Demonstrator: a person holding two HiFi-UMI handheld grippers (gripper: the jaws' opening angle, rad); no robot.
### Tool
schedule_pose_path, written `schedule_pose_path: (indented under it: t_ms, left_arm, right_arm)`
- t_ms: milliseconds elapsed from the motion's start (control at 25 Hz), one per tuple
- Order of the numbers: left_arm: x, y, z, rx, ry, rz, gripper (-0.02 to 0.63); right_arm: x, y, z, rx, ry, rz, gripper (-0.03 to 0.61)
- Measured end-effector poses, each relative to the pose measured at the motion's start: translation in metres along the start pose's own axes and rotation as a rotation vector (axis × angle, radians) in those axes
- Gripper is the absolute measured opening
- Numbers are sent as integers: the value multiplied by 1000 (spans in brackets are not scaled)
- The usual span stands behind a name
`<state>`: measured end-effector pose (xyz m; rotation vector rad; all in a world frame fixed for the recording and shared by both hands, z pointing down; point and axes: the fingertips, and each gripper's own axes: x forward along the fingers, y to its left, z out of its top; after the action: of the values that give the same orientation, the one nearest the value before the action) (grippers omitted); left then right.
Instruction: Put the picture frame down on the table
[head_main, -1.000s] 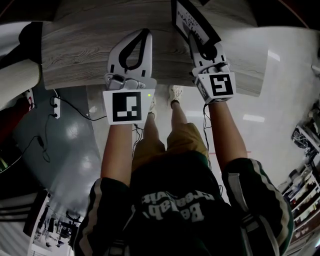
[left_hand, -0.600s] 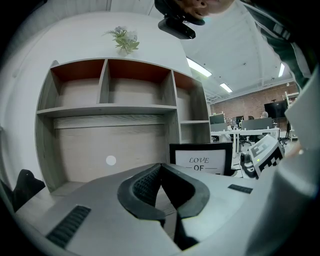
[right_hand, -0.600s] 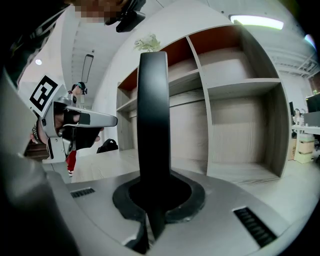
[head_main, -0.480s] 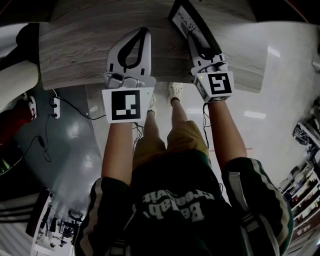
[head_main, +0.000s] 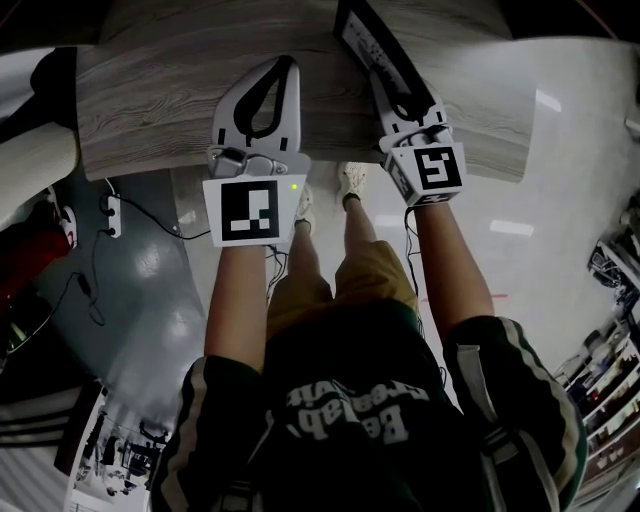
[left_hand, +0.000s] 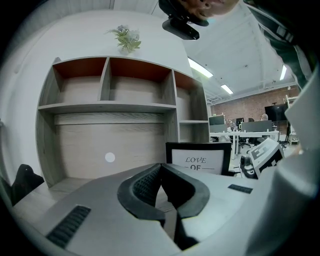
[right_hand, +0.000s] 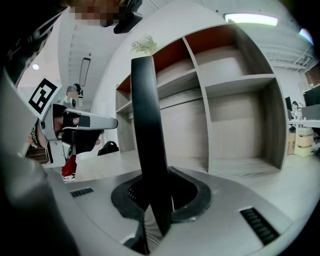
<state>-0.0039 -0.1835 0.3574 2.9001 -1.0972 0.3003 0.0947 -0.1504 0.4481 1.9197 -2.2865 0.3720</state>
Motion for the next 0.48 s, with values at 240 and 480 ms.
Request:
schedule_pose_path:
  t_ms: [240,480]
  left_arm:
    - [-3,0,-1,-4,3,2,18]
    - [-4,-2,0,-8,-3,5,19]
  right_arm:
    - [-4,3,-3,4,3,9,85]
    - [-7,6,-8,10,23,21,198]
